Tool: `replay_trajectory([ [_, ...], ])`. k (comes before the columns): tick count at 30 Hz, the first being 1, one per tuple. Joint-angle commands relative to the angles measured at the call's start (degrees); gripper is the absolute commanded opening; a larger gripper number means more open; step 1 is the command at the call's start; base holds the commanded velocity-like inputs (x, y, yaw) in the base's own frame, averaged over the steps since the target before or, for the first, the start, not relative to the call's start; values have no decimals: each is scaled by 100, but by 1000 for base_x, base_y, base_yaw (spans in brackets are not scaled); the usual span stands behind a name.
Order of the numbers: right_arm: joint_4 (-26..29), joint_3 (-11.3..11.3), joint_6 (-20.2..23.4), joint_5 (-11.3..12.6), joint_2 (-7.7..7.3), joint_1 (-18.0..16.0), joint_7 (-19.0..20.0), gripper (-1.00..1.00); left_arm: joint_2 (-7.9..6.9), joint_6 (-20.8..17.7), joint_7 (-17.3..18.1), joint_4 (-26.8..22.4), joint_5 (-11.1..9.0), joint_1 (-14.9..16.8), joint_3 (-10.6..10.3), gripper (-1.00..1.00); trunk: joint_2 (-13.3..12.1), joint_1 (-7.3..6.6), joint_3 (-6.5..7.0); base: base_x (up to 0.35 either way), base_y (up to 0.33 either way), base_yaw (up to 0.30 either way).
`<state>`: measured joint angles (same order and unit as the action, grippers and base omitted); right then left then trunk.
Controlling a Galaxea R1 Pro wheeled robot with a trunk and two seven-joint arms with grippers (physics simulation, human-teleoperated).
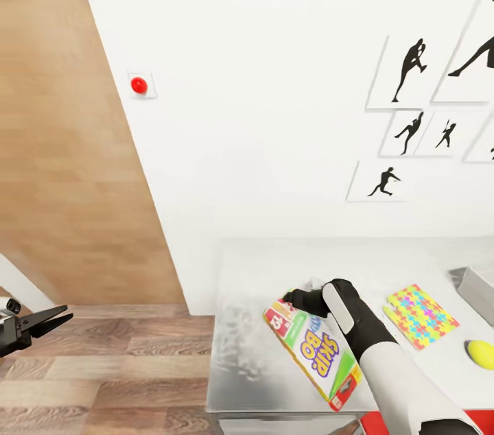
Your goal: Put all the toys in the child's room - the three board games (two on the bed and one on the table), the two jigsaw puzzles on the table, and the tennis ball on the table - inside the toy box on the table in the child's room.
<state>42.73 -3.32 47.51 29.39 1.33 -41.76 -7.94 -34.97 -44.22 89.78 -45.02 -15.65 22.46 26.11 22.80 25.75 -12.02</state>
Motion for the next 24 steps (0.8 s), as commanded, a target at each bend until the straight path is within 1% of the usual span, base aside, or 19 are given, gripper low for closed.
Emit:
replay_trajectory([
  [1, 8, -11, 18, 67, -1, -4, -57, 100, -1, -61, 22, 3, 1, 4, -1, 100, 12, 4, -12, -15, 203, 0],
  [8, 2, -11, 21, 67, -11, 0, -58, 100, -1, -61, 22, 4, 1, 4, -1, 100, 12, 4, -12, -48, 58, 0],
  [11, 0, -16, 21, 72, -75, 1, -59, 100, -1, -61, 22, 5, 1, 4, -1, 100, 12, 4, -12, -57, -1, 0],
  [17, -1, -19, 24, 76, -151, -1, -52, 100, -1, -61, 22, 3, 0, 4, -1, 100, 12, 4, -12, -23, -116, 0],
  [24, -5, -24, 33, 78, -166, 1, -50, 100, -1, -61, 22, 3, 0, 4, -1, 100, 12, 4, -12, -15, -45, 0],
])
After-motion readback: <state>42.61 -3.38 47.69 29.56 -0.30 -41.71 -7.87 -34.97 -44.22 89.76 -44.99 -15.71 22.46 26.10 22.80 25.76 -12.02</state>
